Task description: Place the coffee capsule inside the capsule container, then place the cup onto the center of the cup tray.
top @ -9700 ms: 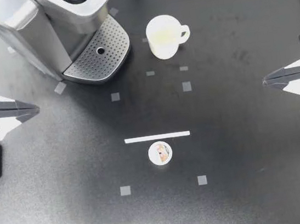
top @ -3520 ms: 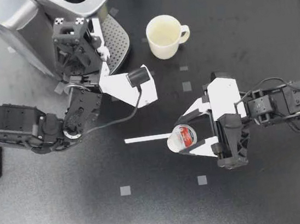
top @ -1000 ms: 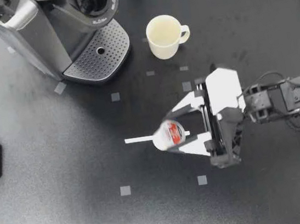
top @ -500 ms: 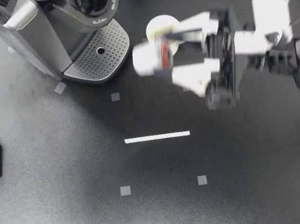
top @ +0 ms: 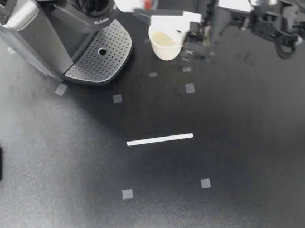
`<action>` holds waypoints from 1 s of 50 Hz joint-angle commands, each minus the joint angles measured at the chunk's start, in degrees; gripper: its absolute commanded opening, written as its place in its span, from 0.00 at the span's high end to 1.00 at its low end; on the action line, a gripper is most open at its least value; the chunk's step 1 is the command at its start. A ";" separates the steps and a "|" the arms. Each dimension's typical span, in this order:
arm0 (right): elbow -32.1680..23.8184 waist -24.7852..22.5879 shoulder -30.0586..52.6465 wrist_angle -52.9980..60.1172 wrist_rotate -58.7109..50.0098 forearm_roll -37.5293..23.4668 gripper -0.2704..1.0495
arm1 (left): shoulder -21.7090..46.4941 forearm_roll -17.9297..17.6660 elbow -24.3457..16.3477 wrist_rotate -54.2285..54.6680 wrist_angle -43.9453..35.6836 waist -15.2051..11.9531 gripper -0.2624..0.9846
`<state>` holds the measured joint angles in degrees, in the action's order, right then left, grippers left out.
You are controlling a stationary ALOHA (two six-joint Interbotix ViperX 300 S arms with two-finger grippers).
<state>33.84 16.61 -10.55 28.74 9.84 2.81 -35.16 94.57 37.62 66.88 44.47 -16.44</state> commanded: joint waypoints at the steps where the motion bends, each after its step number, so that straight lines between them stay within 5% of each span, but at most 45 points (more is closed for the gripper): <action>1: -2.64 1.05 0.44 -0.62 0.09 0.00 0.39 | -1.58 0.53 -1.67 1.14 -2.81 -0.18 0.69; 50: -11.07 3.25 8.53 -8.53 0.18 -2.02 0.39 | -6.77 0.53 0.62 4.48 -7.65 -0.18 0.69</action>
<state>24.35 19.34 -1.32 20.04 10.02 0.88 -41.66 94.83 38.85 71.28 36.74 -16.44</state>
